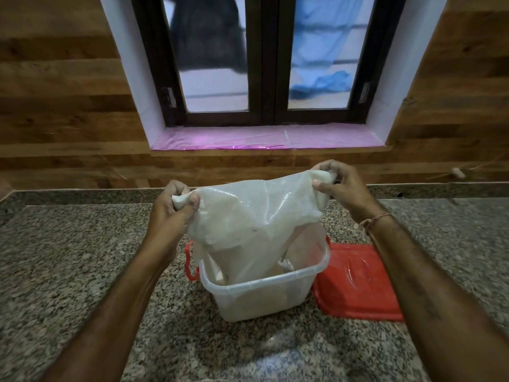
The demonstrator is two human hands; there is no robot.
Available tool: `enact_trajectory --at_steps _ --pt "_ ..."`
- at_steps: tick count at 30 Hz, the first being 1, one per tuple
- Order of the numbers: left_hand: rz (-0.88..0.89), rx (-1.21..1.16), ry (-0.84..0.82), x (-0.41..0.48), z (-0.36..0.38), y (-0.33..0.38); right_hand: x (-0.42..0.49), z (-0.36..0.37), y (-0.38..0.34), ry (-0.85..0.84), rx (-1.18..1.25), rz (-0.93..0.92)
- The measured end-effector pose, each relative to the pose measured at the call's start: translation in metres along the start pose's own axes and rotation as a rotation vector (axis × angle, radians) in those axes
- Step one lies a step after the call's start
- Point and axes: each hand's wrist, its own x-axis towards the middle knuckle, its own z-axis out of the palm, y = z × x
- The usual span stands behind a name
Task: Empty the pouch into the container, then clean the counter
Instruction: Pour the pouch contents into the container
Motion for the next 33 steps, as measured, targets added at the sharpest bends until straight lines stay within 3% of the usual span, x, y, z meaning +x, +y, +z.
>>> enact_trajectory --at_steps 4,10,17,23,26,30,33 --pt "0.035 0.061 0.027 0.002 0.003 0.009 0.003 -0.005 0.000 -0.027 -0.132 -0.060" --pt "0.090 0.149 0.148 -0.002 0.015 0.021 0.008 -0.007 0.002 0.075 -0.301 -0.051" --pt "0.045 0.095 0.205 -0.010 0.017 0.028 0.002 -0.008 0.002 0.120 -0.356 -0.067" --pt "-0.019 0.063 0.250 -0.012 0.025 0.031 -0.002 -0.006 -0.003 -0.097 -0.279 -0.040" --pt "-0.022 0.064 0.247 -0.016 0.030 0.031 -0.005 0.001 -0.007 -0.124 -0.302 -0.047" --pt "-0.006 0.083 0.250 -0.021 0.033 0.033 -0.005 0.014 -0.009 0.001 -0.552 -0.138" --pt "0.111 0.224 0.254 -0.025 0.035 0.037 -0.005 0.022 -0.012 0.148 -0.731 -0.217"
